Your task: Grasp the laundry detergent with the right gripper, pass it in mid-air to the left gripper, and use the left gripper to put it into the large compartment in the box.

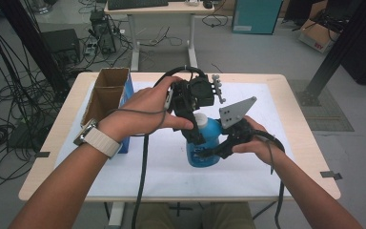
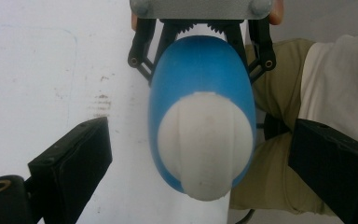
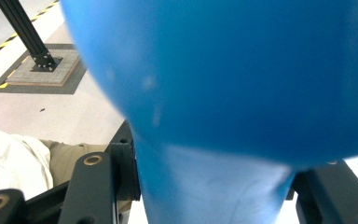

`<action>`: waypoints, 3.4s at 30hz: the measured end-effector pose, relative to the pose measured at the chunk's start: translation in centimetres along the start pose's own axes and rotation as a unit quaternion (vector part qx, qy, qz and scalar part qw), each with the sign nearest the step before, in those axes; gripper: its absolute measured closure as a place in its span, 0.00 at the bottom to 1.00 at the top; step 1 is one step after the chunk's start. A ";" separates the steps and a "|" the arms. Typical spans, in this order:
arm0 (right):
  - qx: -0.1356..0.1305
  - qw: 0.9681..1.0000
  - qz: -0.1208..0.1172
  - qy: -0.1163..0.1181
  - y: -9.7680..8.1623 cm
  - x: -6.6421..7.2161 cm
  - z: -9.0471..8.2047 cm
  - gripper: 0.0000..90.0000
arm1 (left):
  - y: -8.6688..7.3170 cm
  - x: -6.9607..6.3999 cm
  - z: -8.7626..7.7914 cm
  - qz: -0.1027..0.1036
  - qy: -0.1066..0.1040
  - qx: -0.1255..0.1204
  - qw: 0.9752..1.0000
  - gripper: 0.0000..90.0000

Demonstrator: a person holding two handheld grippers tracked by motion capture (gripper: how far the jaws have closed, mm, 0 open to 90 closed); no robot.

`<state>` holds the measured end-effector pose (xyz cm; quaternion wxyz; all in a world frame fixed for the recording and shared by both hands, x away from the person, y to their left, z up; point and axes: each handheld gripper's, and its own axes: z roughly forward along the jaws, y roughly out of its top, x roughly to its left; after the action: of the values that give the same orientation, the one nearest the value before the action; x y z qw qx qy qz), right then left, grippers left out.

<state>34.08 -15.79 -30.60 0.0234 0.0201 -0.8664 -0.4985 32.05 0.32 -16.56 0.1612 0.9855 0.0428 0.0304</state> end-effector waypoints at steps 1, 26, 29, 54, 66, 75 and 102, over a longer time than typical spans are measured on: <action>0.001 1.000 0.000 0.000 0.0 0.0 0.0 0.48 | 0.0 0.0 0.0 0.001 0.002 0.000 1.000 0.07; 0.000 1.000 0.002 0.000 -0.2 -0.1 0.1 0.48 | 0.0 0.0 0.3 -0.004 -0.001 0.000 1.000 0.07; 0.000 1.000 0.004 -0.001 -0.2 -0.2 0.1 0.48 | 0.0 0.1 0.2 0.003 -0.003 0.009 1.000 0.07; 0.003 1.000 0.005 0.001 -0.3 -0.2 0.2 0.48 | 0.0 0.0 0.4 0.002 -0.002 0.008 1.000 0.07; 0.005 1.000 0.007 0.003 -0.3 -0.2 0.3 0.48 | -0.1 0.1 0.4 0.003 -0.002 0.009 1.000 0.07; 0.005 1.000 0.008 0.003 -0.3 -0.3 0.3 0.48 | 0.0 0.1 0.5 0.004 -0.001 0.008 1.000 0.07; 0.004 1.000 0.010 0.003 -0.3 -0.3 0.3 0.48 | -0.1 0.2 0.6 0.004 -0.003 0.013 1.000 0.07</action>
<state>34.39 -15.70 -31.04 0.0304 0.0133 -0.8686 -0.4944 32.25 0.21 -17.09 0.1485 0.9878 0.0382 0.0272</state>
